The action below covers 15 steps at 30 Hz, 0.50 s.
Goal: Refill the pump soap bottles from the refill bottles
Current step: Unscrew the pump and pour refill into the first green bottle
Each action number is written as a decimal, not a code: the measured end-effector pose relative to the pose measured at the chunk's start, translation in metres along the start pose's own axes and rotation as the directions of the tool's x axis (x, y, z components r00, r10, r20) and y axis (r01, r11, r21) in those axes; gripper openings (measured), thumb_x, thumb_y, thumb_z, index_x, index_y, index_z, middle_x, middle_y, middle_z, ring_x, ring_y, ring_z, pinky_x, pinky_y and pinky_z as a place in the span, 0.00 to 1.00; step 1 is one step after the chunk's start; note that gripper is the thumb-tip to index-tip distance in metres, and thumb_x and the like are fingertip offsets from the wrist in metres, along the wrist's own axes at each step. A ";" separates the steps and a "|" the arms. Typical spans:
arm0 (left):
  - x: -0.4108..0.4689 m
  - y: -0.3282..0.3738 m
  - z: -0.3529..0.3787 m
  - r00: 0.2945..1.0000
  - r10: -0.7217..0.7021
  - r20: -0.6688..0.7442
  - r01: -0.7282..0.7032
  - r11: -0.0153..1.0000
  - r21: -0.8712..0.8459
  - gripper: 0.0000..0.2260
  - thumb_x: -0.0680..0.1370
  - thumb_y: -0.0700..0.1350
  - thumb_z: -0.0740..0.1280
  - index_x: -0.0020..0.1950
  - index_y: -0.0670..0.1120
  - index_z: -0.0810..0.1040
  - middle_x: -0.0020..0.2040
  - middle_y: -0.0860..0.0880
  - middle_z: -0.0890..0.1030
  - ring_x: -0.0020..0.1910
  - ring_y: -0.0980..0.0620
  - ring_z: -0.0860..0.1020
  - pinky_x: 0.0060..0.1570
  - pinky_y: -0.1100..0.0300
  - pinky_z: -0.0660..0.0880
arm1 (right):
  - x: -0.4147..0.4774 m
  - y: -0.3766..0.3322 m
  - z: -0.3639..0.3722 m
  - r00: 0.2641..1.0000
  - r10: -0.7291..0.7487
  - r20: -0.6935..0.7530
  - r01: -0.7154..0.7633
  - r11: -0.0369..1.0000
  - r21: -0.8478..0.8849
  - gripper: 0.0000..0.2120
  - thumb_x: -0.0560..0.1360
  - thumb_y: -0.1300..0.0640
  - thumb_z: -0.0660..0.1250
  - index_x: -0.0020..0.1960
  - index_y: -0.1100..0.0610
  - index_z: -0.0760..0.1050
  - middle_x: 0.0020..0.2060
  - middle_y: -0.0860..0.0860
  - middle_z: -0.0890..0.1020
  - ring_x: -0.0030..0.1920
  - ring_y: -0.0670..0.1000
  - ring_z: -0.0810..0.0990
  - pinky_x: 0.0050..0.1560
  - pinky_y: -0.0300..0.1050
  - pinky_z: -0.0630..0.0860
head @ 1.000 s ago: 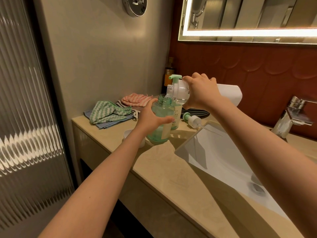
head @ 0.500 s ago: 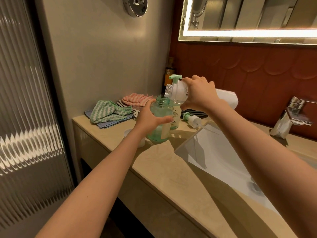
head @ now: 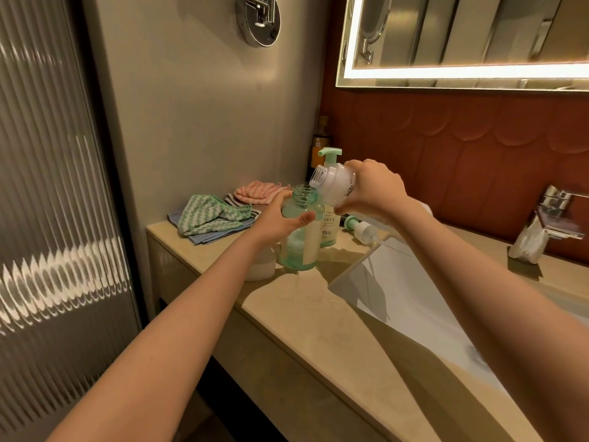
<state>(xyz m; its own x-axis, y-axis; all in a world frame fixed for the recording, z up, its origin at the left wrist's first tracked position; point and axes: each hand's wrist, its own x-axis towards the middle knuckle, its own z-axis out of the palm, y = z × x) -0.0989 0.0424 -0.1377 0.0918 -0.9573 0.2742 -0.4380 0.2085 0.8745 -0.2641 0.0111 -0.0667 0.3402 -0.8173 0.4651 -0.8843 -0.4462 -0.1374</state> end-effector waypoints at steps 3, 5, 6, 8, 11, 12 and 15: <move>0.003 0.000 -0.003 1.000 -0.015 0.026 0.015 1.000 0.006 0.33 0.75 0.54 0.65 0.76 0.46 0.54 0.76 0.47 0.57 0.74 0.47 0.57 0.69 0.53 0.59 | 0.002 0.002 -0.004 1.000 0.029 -0.004 -0.028 0.996 0.088 0.31 0.60 0.48 0.78 0.59 0.53 0.72 0.50 0.50 0.76 0.51 0.53 0.75 0.54 0.56 0.75; 0.004 0.001 -0.005 0.999 -0.020 0.035 0.020 1.000 0.001 0.33 0.75 0.55 0.64 0.76 0.46 0.55 0.76 0.48 0.56 0.74 0.48 0.57 0.71 0.51 0.59 | 0.003 0.002 -0.007 0.999 0.033 0.009 -0.034 0.989 0.147 0.30 0.60 0.48 0.77 0.59 0.53 0.72 0.48 0.49 0.77 0.50 0.52 0.76 0.51 0.53 0.77; 0.005 0.001 -0.005 0.999 -0.020 0.038 0.020 1.000 0.001 0.34 0.75 0.55 0.65 0.76 0.46 0.55 0.76 0.49 0.56 0.74 0.48 0.57 0.71 0.50 0.59 | 0.003 0.001 -0.008 0.999 0.030 0.016 -0.032 0.987 0.160 0.31 0.60 0.48 0.77 0.60 0.53 0.72 0.48 0.49 0.78 0.49 0.51 0.77 0.50 0.52 0.78; 0.005 0.001 -0.005 0.999 -0.018 0.044 0.017 1.000 0.007 0.34 0.75 0.56 0.64 0.76 0.46 0.55 0.76 0.49 0.55 0.74 0.48 0.57 0.71 0.49 0.59 | 0.003 0.000 -0.006 0.999 0.023 0.024 -0.027 0.987 0.157 0.32 0.59 0.47 0.78 0.60 0.53 0.72 0.48 0.49 0.79 0.49 0.52 0.77 0.49 0.52 0.78; 0.004 0.002 -0.007 0.999 -0.017 0.045 0.016 1.000 0.020 0.33 0.75 0.56 0.64 0.75 0.46 0.56 0.76 0.49 0.57 0.74 0.48 0.58 0.70 0.51 0.61 | 0.003 -0.001 -0.007 1.000 0.016 0.009 -0.017 0.984 0.175 0.29 0.59 0.46 0.77 0.56 0.53 0.73 0.47 0.49 0.78 0.47 0.51 0.77 0.47 0.50 0.79; 0.004 0.003 -0.009 1.000 -0.009 0.026 0.009 1.000 0.009 0.32 0.75 0.56 0.64 0.75 0.46 0.57 0.75 0.48 0.59 0.73 0.47 0.60 0.68 0.52 0.63 | 0.004 0.000 -0.010 1.000 0.015 -0.002 -0.015 0.980 0.196 0.26 0.60 0.45 0.77 0.53 0.53 0.73 0.45 0.49 0.78 0.45 0.51 0.77 0.44 0.48 0.78; 0.005 0.015 -0.019 0.993 0.026 -0.112 -0.032 0.998 -0.047 0.27 0.75 0.56 0.65 0.71 0.48 0.63 0.68 0.47 0.68 0.65 0.49 0.68 0.59 0.55 0.68 | 0.008 -0.002 -0.025 0.999 0.040 -0.029 -0.029 0.955 0.296 0.23 0.61 0.44 0.77 0.50 0.54 0.75 0.43 0.50 0.79 0.41 0.49 0.77 0.37 0.42 0.77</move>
<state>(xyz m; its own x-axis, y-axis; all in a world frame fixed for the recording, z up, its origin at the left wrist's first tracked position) -0.0878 0.0441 -0.1155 0.1797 -0.9231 0.3400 -0.3981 0.2479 0.8832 -0.2675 0.0140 -0.0409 0.2953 -0.8233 0.4847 -0.7595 -0.5101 -0.4037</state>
